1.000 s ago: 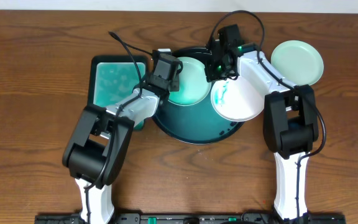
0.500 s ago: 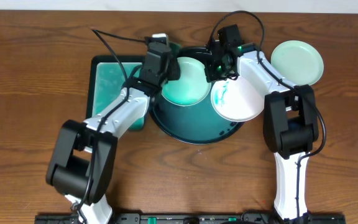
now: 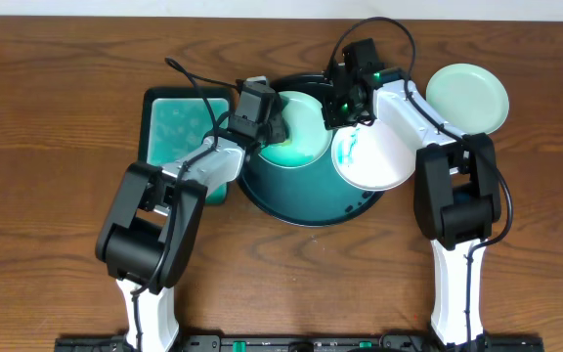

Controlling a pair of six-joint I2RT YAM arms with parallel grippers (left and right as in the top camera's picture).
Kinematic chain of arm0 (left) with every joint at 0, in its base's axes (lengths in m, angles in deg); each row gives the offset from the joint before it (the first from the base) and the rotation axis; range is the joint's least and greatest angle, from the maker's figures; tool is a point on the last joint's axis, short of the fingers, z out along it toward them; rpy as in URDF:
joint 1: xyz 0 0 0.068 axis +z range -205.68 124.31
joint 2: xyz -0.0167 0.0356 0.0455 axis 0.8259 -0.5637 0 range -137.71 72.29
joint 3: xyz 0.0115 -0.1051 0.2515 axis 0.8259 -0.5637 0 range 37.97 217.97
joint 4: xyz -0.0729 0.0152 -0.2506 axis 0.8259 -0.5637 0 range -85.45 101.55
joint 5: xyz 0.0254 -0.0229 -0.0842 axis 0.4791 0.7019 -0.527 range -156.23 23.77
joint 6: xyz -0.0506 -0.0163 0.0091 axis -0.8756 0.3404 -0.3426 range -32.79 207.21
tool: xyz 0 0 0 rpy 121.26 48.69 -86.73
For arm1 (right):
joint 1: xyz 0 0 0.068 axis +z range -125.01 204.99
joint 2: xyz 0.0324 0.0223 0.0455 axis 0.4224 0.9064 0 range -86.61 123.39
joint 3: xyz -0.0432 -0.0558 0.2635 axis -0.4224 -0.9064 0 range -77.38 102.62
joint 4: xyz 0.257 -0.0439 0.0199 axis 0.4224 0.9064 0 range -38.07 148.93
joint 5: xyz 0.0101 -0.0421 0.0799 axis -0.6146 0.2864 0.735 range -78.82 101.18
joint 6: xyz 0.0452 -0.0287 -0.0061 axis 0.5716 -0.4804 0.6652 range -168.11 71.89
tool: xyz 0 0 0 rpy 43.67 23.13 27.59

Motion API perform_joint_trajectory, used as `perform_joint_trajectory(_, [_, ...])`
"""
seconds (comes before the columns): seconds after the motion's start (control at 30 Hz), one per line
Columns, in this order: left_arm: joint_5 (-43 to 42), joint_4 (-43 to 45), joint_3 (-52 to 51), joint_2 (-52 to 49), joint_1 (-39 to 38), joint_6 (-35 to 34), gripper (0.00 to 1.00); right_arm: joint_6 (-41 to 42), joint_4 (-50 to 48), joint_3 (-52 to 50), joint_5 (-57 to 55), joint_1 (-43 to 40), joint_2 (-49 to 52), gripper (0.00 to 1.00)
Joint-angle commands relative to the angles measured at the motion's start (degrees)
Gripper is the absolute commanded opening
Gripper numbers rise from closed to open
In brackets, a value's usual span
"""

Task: Clean dirty plates on tray and stack at the side
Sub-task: 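Scrub the plate again with the sponge in the left gripper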

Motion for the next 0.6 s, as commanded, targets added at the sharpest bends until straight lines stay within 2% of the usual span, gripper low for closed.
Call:
perform_joint_trajectory(0.0, [9.88, -3.19, -0.04, 1.95, 1.36, 5.2, 0.07, 0.26, 0.5, 0.24, -0.61, 0.52, 0.57, 0.01])
perform_joint_trajectory(0.33, [9.81, -6.82, -0.04, 15.06, 1.44, 6.05, 0.07, 0.24, 0.7, 0.28, -0.61, 0.59, -0.02, 0.01])
perform_joint_trajectory(0.57, [9.84, -15.72, -0.04, 23.23, 5.68, 5.16, 0.07, -1.81, 1.18, 0.28, -1.53, 1.09, -2.93, 0.01])
